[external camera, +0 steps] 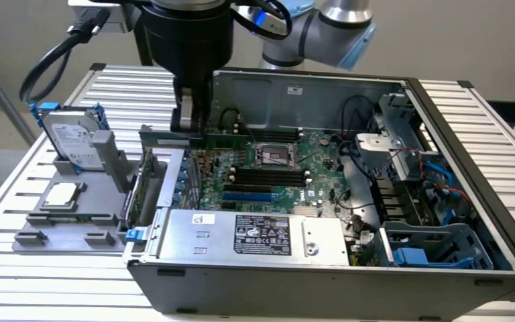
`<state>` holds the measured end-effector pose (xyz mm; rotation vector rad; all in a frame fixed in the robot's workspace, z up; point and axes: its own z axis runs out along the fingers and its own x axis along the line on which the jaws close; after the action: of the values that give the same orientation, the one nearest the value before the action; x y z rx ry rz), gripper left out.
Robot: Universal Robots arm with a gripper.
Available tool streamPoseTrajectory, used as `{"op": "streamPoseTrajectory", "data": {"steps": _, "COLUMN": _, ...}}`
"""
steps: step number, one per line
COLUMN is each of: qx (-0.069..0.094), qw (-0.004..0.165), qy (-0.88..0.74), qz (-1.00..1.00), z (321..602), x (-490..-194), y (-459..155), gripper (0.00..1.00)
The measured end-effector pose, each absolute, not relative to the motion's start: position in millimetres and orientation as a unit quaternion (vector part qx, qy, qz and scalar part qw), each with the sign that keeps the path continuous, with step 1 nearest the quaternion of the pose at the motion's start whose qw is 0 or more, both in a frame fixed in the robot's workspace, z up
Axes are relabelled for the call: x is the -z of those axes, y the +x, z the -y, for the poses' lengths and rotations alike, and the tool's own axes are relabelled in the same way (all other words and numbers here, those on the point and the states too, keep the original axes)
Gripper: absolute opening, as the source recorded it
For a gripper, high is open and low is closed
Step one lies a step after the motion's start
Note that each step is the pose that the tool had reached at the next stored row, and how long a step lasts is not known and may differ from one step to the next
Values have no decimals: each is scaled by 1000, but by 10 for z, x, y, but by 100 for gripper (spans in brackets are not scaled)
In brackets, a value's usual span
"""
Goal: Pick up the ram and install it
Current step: 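Pick up the ram and move it above insertion slot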
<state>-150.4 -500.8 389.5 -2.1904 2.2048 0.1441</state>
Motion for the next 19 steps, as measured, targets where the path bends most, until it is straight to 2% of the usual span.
{"op": "streamPoseTrajectory", "data": {"steps": 19, "qx": -46, "qw": 15, "qy": -704, "qz": -709, "z": 4585, "x": -3817, "y": -845, "gripper": 14}}
